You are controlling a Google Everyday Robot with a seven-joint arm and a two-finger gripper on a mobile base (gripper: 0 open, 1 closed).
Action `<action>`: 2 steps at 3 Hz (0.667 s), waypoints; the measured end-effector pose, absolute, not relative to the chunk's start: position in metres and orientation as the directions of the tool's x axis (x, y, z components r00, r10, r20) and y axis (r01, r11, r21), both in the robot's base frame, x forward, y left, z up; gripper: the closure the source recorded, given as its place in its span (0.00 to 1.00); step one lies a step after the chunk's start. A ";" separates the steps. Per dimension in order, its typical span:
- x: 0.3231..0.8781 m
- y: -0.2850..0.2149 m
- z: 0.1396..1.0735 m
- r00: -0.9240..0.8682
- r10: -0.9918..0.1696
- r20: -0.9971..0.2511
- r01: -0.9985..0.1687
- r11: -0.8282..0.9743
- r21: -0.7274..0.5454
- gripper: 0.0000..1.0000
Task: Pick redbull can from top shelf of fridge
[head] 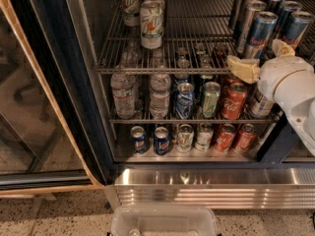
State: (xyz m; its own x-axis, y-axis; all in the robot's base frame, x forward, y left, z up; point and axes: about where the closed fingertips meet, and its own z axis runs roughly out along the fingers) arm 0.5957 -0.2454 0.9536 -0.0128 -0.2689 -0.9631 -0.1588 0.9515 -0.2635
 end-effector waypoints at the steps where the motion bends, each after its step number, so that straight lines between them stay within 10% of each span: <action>1: 0.596 -0.245 0.954 -0.013 -0.269 -0.963 -0.159 0.951 -0.264 0.29; 2: 0.596 -0.245 0.954 -0.013 -0.269 -0.963 -0.159 0.951 -0.264 0.33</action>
Offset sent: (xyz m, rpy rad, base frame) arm 0.0000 0.0000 0.0000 0.0000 0.0000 0.0000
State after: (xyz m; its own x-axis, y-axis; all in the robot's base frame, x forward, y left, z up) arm 0.5957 -0.2454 0.9536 -0.0127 -0.2689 -0.9631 -0.1588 0.9515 -0.2636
